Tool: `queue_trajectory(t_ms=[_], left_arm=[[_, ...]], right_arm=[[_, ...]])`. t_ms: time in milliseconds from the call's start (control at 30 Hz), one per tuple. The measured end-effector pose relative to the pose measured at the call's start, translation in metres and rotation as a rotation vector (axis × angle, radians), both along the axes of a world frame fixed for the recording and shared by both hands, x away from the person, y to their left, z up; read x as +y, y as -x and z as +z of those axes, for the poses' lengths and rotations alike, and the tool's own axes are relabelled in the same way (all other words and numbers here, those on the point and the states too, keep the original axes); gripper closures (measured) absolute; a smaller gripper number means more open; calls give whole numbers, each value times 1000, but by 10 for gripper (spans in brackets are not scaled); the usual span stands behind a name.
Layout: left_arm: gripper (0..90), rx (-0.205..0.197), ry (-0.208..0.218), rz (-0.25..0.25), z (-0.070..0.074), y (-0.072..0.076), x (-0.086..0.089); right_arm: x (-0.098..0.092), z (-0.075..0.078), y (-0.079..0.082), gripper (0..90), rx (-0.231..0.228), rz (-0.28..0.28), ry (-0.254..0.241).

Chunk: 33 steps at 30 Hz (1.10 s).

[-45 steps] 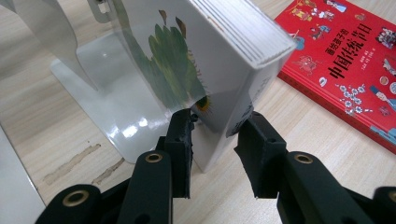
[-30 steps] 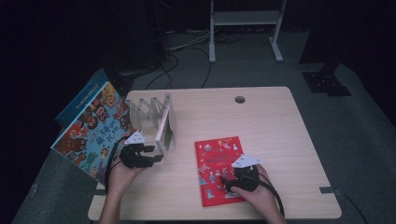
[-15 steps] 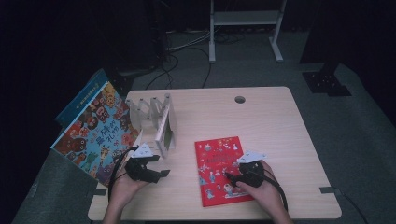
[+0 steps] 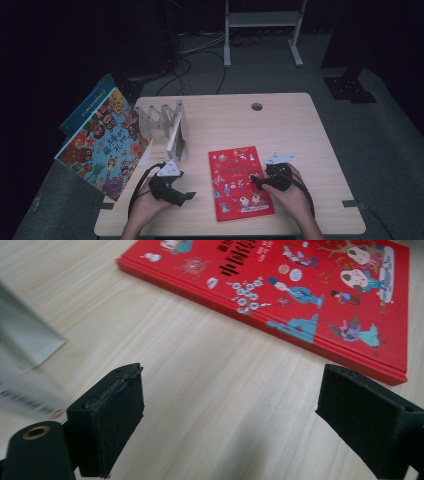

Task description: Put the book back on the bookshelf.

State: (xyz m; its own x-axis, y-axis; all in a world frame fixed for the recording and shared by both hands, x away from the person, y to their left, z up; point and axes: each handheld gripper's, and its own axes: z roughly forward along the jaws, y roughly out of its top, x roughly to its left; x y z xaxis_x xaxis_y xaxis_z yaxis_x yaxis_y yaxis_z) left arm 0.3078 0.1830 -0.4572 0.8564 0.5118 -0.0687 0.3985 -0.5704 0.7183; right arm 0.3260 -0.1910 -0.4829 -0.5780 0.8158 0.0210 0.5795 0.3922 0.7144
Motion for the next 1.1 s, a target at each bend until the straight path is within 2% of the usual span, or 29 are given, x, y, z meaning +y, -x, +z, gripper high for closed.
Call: queue_trajectory(t_ms=[233,367,533,600,700,933,1033,1100], left_arm=[[74,6,-4,-26,-7,-1,-18],[67,6,-7,-30,-9,-4,-22],[38,5,-9,-12,-10,-10,-31],[26,10,-8,-10,-10,-11,-32],[18,18,-8,-3,-12,-15,-37],[17,31,-11,-9,-14,-21,-44],[17,37,-13,-11,-14,-25,-48],[17,40,-1,-3,-15,-26,-49]], right_arm=[[-26,-1,6,224,-2,-15,15],[-36,-3,11,217,-2,5,28],[-48,-6,25,209,1,68,48],[-49,-6,27,209,3,80,51],[-49,-9,34,202,15,137,54],[-50,-9,38,275,9,187,54],[-45,-9,40,253,13,217,50],[-39,-10,41,241,8,245,47]])
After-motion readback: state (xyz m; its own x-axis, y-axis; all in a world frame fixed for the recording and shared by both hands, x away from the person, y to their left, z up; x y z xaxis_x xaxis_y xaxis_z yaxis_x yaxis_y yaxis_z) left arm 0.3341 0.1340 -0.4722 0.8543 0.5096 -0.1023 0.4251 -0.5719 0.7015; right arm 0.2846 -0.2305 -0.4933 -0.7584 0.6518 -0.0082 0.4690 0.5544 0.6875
